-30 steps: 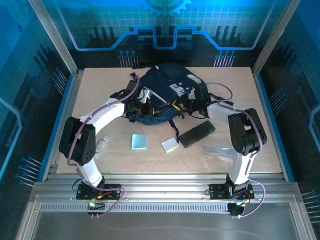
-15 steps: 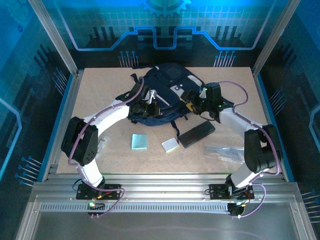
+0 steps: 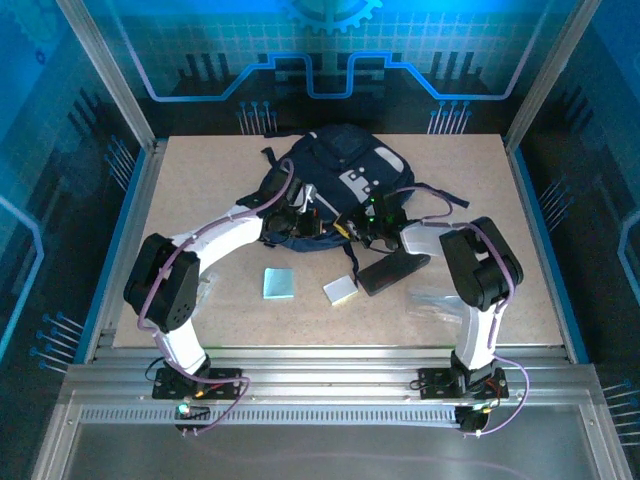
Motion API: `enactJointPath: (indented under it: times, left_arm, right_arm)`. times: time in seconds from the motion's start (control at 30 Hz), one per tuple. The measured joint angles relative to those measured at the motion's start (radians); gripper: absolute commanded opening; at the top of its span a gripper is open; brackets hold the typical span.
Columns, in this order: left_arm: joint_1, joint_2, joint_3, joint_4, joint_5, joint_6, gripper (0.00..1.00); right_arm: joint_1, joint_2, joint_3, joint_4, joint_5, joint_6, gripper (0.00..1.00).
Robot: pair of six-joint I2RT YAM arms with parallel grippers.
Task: Pack the student bag
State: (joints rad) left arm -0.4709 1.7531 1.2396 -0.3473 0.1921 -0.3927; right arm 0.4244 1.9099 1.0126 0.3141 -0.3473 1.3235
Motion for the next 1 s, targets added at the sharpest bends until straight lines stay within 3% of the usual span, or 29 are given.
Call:
enactJointPath:
  times: [0.37,0.77,0.9,1.0]
  left_arm:
    - [0.099,-0.049,-0.079,0.047,-0.085,0.006,0.0]
    - [0.216,-0.089,-0.143,0.197,-0.331,0.036,0.0]
    - [0.276,-0.128,-0.158,0.204,-0.376,0.032,0.0]
    - [0.266,-0.201,-0.207,0.208,-0.375,0.02,0.0]
  right_arm:
    - [-0.037,-0.087,-0.056,-0.014,0.002,-0.027,0.0]
    - [-0.081,-0.115,-0.077,-0.062,-0.016,-0.106,0.0]
    - [-0.142,-0.135,-0.072,-0.135,-0.008,-0.158,0.0]
    - [-0.18,-0.135,-0.05,-0.196,-0.01,-0.196,0.0]
